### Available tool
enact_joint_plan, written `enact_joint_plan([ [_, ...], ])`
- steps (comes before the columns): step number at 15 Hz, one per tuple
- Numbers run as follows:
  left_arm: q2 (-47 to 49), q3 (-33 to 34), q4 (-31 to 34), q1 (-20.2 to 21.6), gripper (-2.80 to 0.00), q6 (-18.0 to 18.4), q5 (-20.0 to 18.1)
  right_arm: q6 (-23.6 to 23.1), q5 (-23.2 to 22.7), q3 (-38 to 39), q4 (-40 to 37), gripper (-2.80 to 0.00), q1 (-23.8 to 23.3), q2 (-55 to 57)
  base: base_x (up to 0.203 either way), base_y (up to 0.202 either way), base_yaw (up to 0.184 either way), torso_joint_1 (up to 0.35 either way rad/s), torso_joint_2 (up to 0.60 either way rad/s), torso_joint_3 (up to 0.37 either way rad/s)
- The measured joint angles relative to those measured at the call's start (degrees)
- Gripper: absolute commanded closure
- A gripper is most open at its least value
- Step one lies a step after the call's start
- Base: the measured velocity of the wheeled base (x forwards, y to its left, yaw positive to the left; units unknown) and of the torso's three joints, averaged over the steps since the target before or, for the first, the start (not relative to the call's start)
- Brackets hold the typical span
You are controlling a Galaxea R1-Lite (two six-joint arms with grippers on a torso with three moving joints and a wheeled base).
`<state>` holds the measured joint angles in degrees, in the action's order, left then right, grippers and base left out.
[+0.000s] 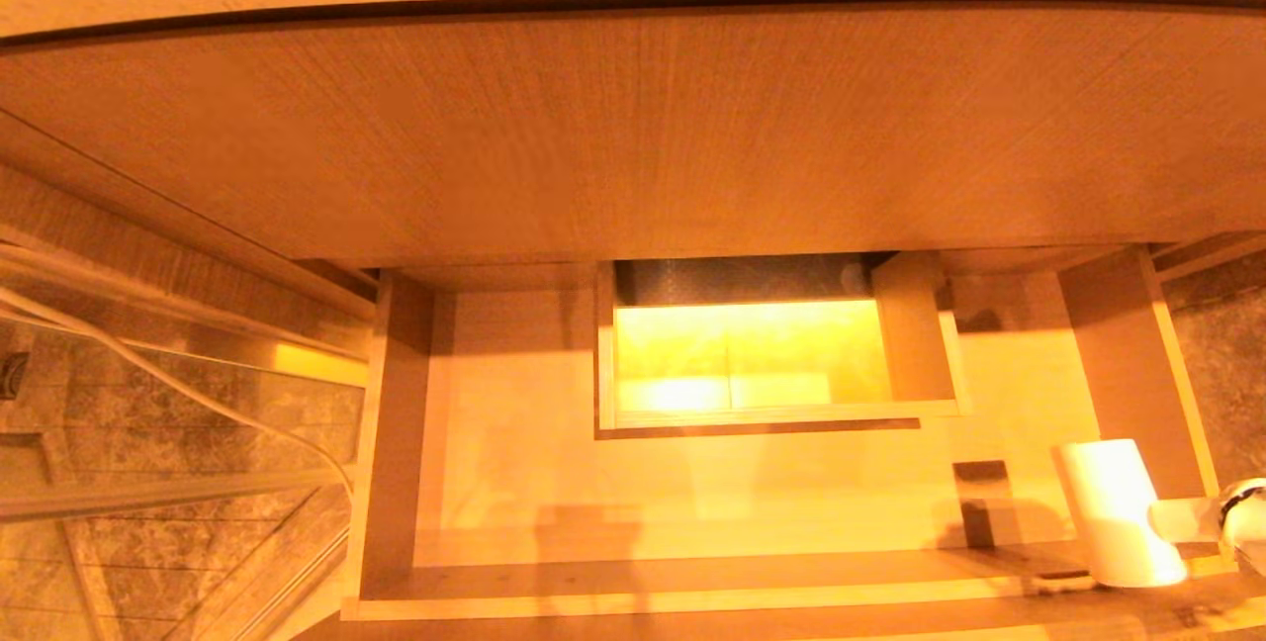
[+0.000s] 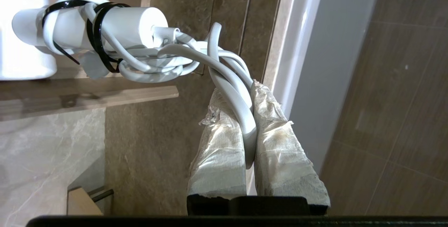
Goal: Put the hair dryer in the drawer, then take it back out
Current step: Put it into the drawer
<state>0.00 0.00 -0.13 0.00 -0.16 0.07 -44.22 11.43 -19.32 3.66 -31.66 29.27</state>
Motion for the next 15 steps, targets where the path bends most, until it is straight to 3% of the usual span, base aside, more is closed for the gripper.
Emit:
enact_joint_plan([
  [4,0.0,0.0,0.0,0.0,0.0,0.0,0.0,0.0,-0.2,0.7,0.0,0.0,1.5,0.6,0.0,0.0,0.0,0.0,0.0,0.0],
  [9,0.0,0.0,0.0,0.0,0.0,0.0,0.0,0.3,-6.3,1.8,0.0,0.0,2.4,0.8,0.0,0.0,0.0,0.0,0.0,0.0],
  [15,0.0,0.0,0.0,0.0,0.0,0.0,0.0,0.2,-6.8,2.9,0.0,0.0,4.5,0.6,0.0,0.0,0.0,0.0,0.0,0.0],
])
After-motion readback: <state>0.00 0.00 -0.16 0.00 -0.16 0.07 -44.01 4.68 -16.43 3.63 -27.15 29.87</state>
